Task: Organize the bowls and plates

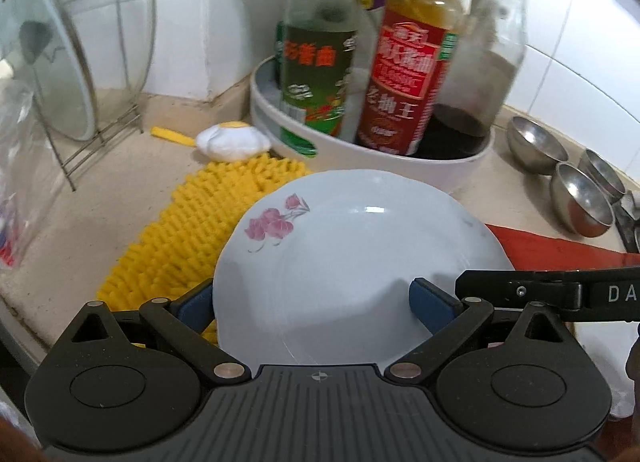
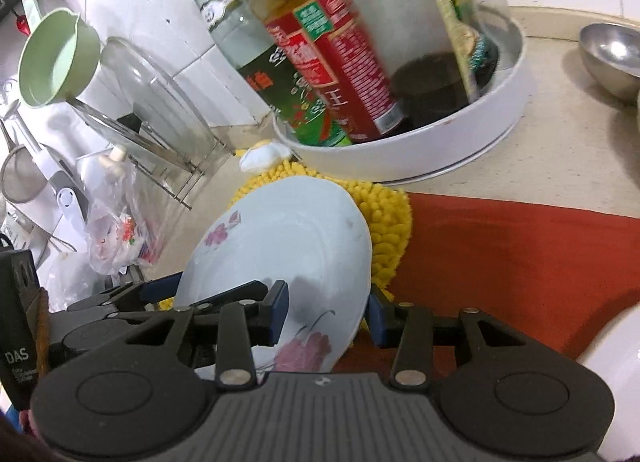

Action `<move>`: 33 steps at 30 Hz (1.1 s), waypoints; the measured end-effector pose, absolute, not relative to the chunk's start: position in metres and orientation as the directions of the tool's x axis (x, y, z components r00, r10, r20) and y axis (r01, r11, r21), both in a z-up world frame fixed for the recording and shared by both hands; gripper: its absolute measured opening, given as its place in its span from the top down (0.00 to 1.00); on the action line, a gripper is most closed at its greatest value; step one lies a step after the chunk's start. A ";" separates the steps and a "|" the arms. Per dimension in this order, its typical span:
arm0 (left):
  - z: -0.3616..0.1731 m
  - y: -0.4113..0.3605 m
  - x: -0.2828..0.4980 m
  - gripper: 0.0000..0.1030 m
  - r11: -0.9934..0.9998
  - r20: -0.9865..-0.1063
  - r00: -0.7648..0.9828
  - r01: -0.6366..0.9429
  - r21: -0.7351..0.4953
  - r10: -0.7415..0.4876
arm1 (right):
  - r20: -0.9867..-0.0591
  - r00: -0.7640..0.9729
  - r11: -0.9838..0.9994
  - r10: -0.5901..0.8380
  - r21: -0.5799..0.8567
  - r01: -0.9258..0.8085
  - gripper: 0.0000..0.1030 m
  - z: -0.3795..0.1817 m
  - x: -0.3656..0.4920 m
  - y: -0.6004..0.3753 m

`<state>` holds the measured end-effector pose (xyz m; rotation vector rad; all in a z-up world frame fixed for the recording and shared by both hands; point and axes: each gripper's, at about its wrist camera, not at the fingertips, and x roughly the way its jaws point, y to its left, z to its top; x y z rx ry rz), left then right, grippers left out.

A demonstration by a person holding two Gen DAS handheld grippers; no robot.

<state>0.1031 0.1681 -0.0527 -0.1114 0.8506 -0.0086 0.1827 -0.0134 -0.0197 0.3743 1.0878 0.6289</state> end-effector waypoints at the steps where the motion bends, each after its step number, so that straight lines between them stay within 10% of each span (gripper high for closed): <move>1: -0.051 0.164 0.103 0.03 0.995 -0.748 0.662 -0.030 -0.100 -0.055 | -0.697 0.323 0.768 0.640 0.574 -0.285 0.63 -0.019 0.181 -0.018; 33: -0.040 -0.026 0.098 0.03 0.951 -0.733 0.627 0.297 -0.090 -0.265 | -0.694 0.507 0.830 0.511 0.552 -0.082 0.63 -0.003 0.111 -0.213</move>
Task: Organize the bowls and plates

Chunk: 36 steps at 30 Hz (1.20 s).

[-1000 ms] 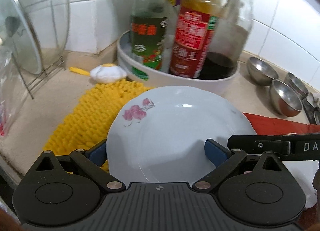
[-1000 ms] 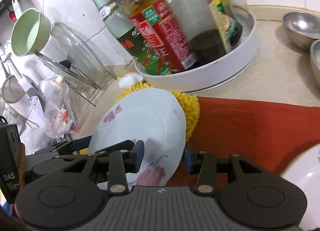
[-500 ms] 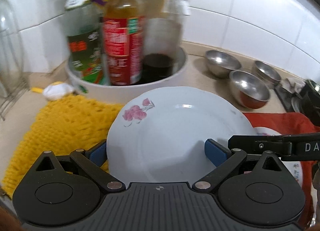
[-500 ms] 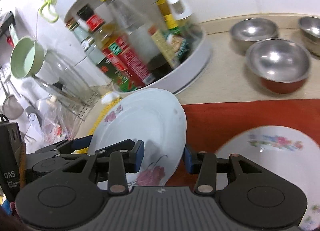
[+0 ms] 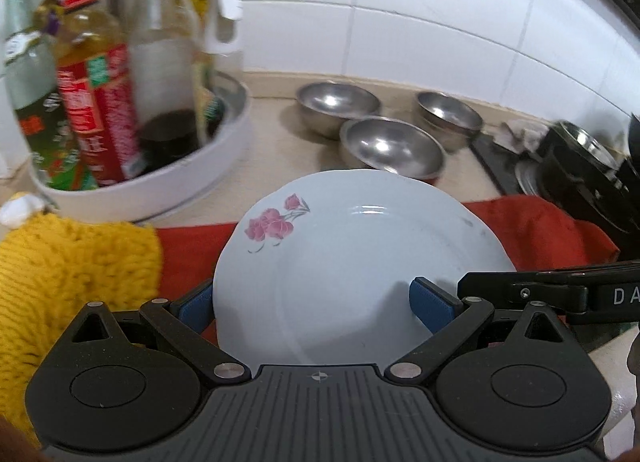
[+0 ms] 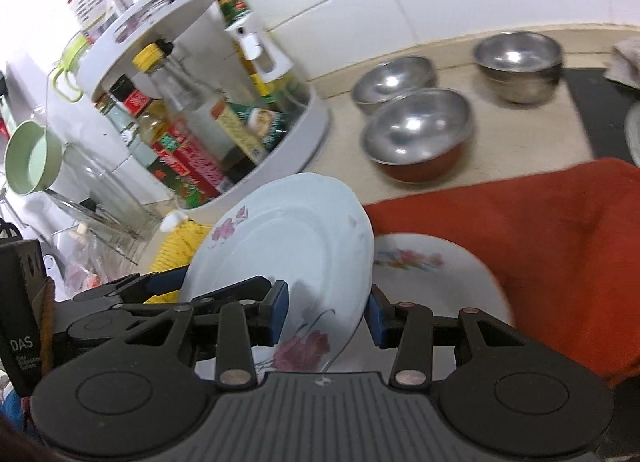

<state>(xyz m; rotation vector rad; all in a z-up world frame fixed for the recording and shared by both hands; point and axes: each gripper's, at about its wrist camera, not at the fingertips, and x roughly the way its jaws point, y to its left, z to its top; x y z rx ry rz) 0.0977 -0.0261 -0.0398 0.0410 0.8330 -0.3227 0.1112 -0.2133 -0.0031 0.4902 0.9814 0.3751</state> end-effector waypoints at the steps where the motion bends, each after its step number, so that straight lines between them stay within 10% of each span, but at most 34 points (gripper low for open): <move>1: -0.042 -0.031 0.097 0.03 0.948 -0.737 0.620 0.305 -0.092 -0.270 | -0.699 0.505 0.832 0.506 0.549 -0.073 0.63 -0.004 0.108 -0.218; 36: -0.071 -0.054 0.102 0.07 0.940 -0.782 0.552 0.316 -0.126 -0.290 | -0.798 0.494 0.933 0.346 0.347 -0.094 0.61 -0.020 0.097 -0.249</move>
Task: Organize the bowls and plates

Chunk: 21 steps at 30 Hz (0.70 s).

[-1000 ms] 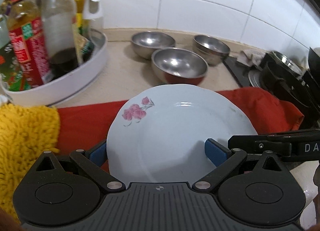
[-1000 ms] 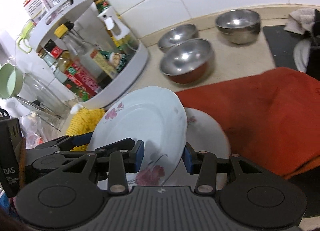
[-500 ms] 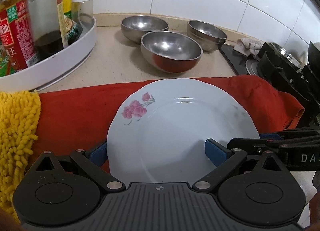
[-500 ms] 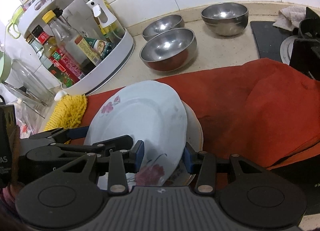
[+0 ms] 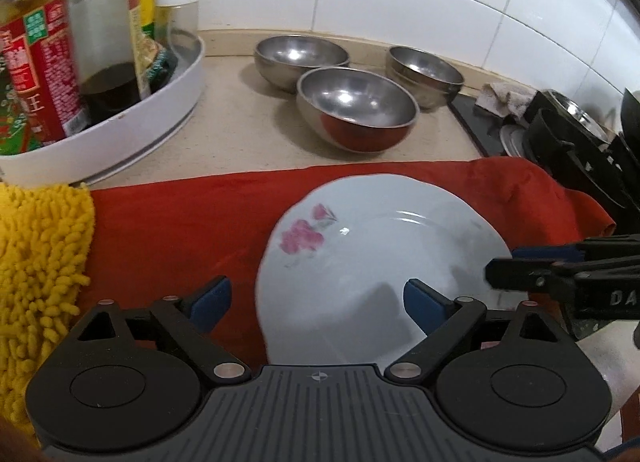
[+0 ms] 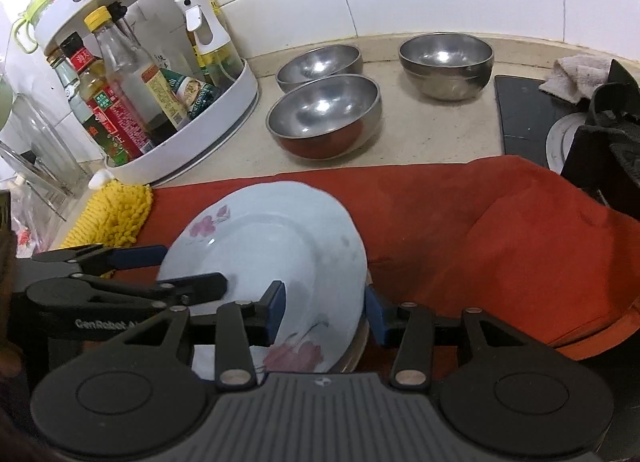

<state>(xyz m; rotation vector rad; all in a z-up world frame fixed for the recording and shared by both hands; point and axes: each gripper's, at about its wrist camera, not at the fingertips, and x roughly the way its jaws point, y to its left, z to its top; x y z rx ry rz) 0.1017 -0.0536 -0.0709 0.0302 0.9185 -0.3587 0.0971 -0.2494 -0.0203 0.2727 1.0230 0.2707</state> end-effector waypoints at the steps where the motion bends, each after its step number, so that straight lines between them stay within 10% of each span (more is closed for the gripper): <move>1: -0.070 -0.053 0.102 0.07 0.943 -0.782 0.554 0.310 -0.123 -0.285 | -0.792 0.501 0.932 0.348 0.348 -0.099 0.61 -0.019 0.097 -0.251; 21: -0.034 -0.074 0.161 0.06 0.965 -0.739 0.637 0.254 -0.071 -0.222 | -0.736 0.574 0.931 0.360 0.327 -0.163 0.60 -0.005 0.183 -0.285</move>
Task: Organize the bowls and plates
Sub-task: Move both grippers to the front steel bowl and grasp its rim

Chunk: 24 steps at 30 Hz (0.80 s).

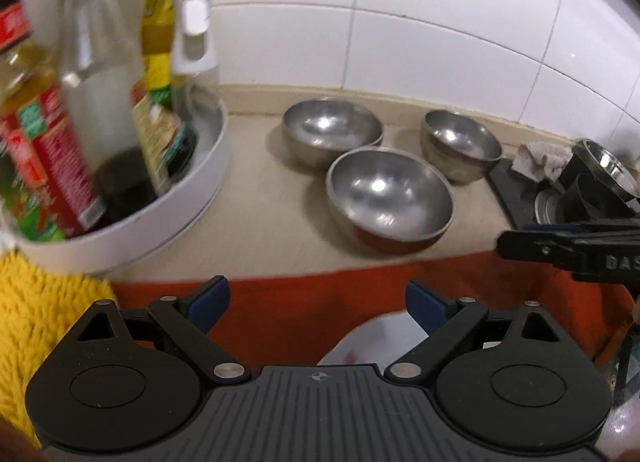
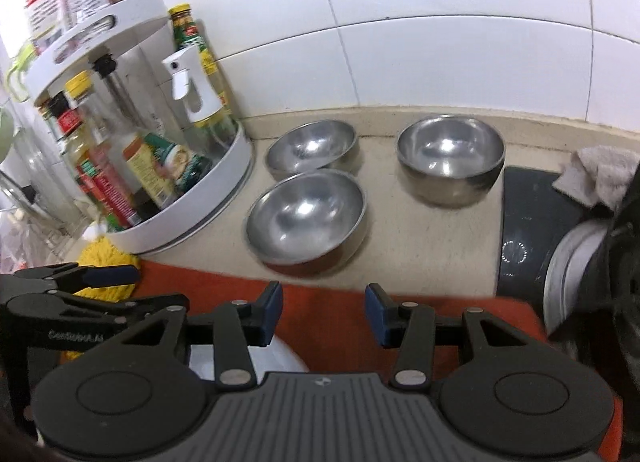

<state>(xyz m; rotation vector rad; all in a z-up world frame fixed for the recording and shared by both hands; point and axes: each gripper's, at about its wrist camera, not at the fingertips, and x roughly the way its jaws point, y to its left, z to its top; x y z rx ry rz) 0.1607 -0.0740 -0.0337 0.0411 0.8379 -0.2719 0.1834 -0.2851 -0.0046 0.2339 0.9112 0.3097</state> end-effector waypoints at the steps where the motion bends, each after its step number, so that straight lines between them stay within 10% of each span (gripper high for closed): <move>1: -0.034 -0.080 0.164 0.06 0.964 -0.739 0.637 0.260 -0.062 -0.219 | -0.734 0.575 0.930 0.362 0.326 -0.169 0.60 -0.005 0.189 -0.287; 24: -0.066 -0.110 0.261 0.21 0.939 -0.776 0.562 0.327 -0.109 -0.286 | -0.783 0.526 0.939 0.333 0.329 -0.103 0.60 -0.038 0.267 -0.285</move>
